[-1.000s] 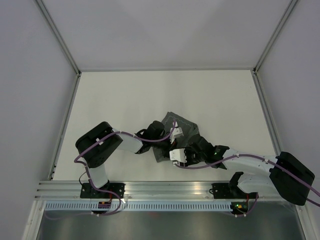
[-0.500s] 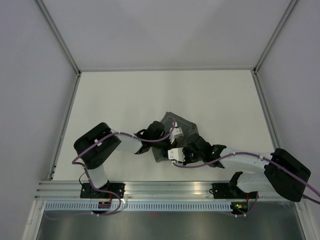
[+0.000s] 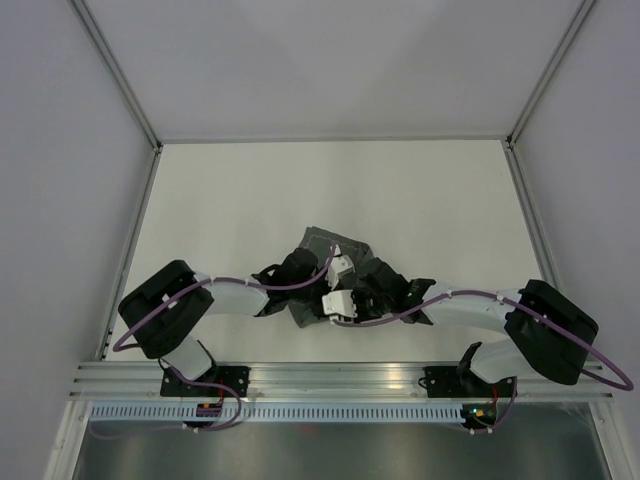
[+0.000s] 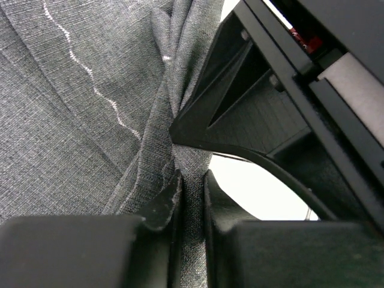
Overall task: Fold the napkin, place the utensils inside, and roll it up
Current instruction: Roll the napkin at the center of the board.
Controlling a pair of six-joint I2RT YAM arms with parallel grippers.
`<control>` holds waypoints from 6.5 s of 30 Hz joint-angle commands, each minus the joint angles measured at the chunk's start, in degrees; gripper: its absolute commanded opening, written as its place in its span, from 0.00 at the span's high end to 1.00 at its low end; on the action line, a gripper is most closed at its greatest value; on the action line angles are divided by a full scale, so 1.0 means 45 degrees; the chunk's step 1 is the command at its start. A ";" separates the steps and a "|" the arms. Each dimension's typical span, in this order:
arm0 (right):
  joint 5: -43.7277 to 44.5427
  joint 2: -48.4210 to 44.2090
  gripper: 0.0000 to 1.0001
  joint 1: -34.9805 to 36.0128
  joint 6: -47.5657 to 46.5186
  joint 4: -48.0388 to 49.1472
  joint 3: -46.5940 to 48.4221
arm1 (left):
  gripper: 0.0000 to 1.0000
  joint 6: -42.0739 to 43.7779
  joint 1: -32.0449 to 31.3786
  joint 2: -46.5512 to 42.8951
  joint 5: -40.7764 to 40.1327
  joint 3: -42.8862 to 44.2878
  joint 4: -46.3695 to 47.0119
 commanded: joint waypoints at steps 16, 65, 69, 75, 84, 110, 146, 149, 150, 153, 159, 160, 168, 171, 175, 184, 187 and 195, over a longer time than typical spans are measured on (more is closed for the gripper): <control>-0.0005 0.0696 1.00 -0.0170 0.0503 -0.2550 0.0070 | 0.18 -0.0934 0.1462 -0.2262 -0.3863 -0.0493 0.0336; -0.2485 1.1457 1.00 -0.2612 -0.1548 -1.3547 1.0519 | 0.20 0.2638 -0.6361 -0.8951 -1.3974 0.1597 -0.3217; -0.2602 1.1692 1.00 -0.2631 -0.1489 -1.3722 1.0811 | 0.21 0.2776 -0.7753 -0.7348 -1.5895 0.1166 -0.2768; -0.2525 1.1887 1.00 -0.2748 -0.1314 -1.3587 1.0909 | 0.18 0.3360 -0.8633 -0.4343 -1.6523 0.0619 -0.1969; -0.2485 1.2142 1.00 -0.2885 -0.1020 -1.3352 1.0987 | 0.12 0.6291 -0.8907 -0.2464 -1.4122 -0.1470 0.3129; -0.2700 1.2318 1.00 -0.3061 -0.0864 -1.3293 1.1086 | 0.35 0.5863 -0.7482 0.0388 -0.9805 -0.1277 0.5749; -0.3188 1.2415 1.00 -0.3120 -0.0727 -1.3313 1.1046 | 0.51 0.3207 -0.6505 0.2166 -0.9667 -0.1082 0.5808; -0.3266 1.2338 1.00 -0.3120 -0.0708 -1.3313 1.1046 | 0.59 0.2973 -0.6486 0.2321 -0.9492 -0.0847 0.5300; -0.3305 1.2298 0.99 -0.3120 -0.0708 -1.3313 1.1027 | 0.61 0.2933 -0.6486 0.2361 -0.9337 -0.0750 0.5222; -0.3423 1.2104 0.99 -0.3139 -0.0688 -1.3332 1.1027 | 0.72 0.2679 -0.6388 0.2439 -0.8811 -0.0476 0.4676; -0.3832 1.1654 0.98 -0.3198 -0.0610 -1.3391 1.1046 | 0.97 0.1976 -0.5861 0.2166 -0.7482 -0.0533 0.4049; -0.3891 1.1595 0.96 -0.3217 -0.0591 -1.3371 1.1085 | 0.98 0.1937 -0.5822 0.2127 -0.7441 -0.0611 0.4126; -0.5433 1.0873 0.74 -0.4036 -0.0825 -1.4210 1.1748 | 0.98 0.1019 -0.5724 0.2302 -0.7480 -0.1920 0.6682; -0.6058 1.0542 0.66 -0.4661 -0.0922 -1.4757 1.2314 | 0.98 0.0550 -0.5705 0.2536 -0.7518 -0.2038 0.7230; -0.6450 0.9936 0.61 -0.5423 -0.0845 -1.5090 1.2939 | 0.98 0.0238 -0.5704 0.2829 -0.7557 -0.2272 0.8011; -0.6333 0.8919 0.62 -0.7746 -0.1272 -1.5382 1.2961 | 0.98 0.0256 -0.5705 0.3103 -0.7870 -0.2624 0.8814; -0.5866 0.8880 0.66 -0.7963 -0.1391 -1.5131 1.2201 | 0.98 0.0354 -0.5724 0.3084 -0.7929 -0.2721 0.8991; -0.5514 0.9035 0.66 -0.7944 -0.0866 -1.3901 1.0969 | 0.98 0.0549 -0.5705 0.3084 -0.8006 -0.2683 0.8971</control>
